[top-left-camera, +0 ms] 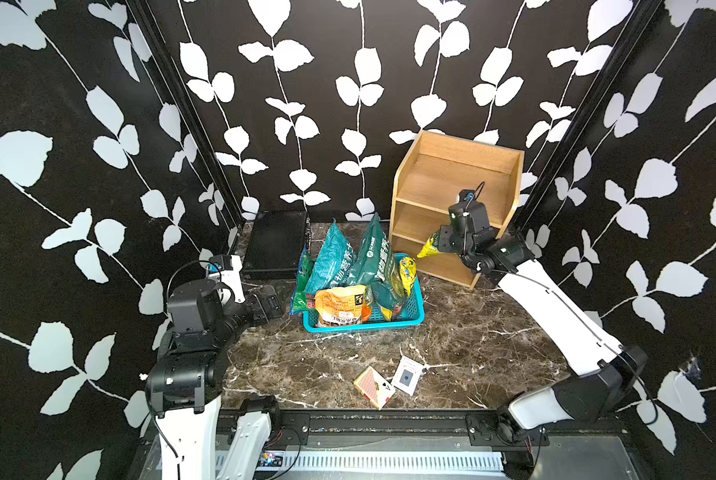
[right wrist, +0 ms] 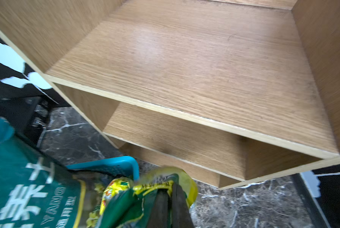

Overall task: Take down the fertilizer bag from the shelf
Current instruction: Pick up the fertilizer bag from the shelf, then place the fertilizer bag in the storage box.

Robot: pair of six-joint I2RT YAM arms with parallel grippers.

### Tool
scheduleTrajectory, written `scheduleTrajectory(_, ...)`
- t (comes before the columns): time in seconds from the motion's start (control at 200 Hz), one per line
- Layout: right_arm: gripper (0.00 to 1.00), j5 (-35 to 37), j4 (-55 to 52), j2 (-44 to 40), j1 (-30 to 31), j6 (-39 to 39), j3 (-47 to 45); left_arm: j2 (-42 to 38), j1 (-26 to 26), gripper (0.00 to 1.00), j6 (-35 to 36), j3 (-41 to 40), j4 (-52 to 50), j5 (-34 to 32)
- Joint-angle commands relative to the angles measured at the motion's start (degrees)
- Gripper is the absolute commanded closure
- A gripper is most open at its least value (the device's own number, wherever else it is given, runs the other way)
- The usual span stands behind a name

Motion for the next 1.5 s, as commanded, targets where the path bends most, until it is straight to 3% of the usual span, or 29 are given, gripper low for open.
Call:
scheduleTrajectory(0.0, 1.0, -4.3, 4.0, -2.9, -0.1, 4.3, -3.1, -0.2, 0.2, 0.01, 0.7, 0.5, 0.5, -0.1)
scheduleTrajectory(0.2, 1.0, -9.1, 10.1, -13.8, 0.7, 12.4, -14.8, -0.2, 0.1, 0.01, 0.7, 0.5, 0.5, -0.1)
scheduleTrajectory(0.445, 1.0, -14.3, 10.0, -21.1, 3.6, 17.4, -21.5, -0.1, 0.2, 0.01, 0.7, 0.4, 0.6, -0.1)
scheduleTrajectory(0.82, 1.0, -23.7, 11.1, -19.6, 5.6, 23.3, -25.2, -0.2, 0.2, 0.01, 0.7, 0.4, 0.6, 0.0)
scheduleTrajectory(1.185, 1.0, -23.3, 4.7, -21.4, 7.9, 9.5, -21.7, -0.1, 0.2, 0.01, 0.6, 0.3, 0.6, -0.1)
scheduleTrajectory(1.495, 1.0, -29.1, 1.5, -22.0, 8.2, 4.7, -22.9, -0.2, 0.2, 0.01, 0.5, 0.4, 0.7, -0.1)
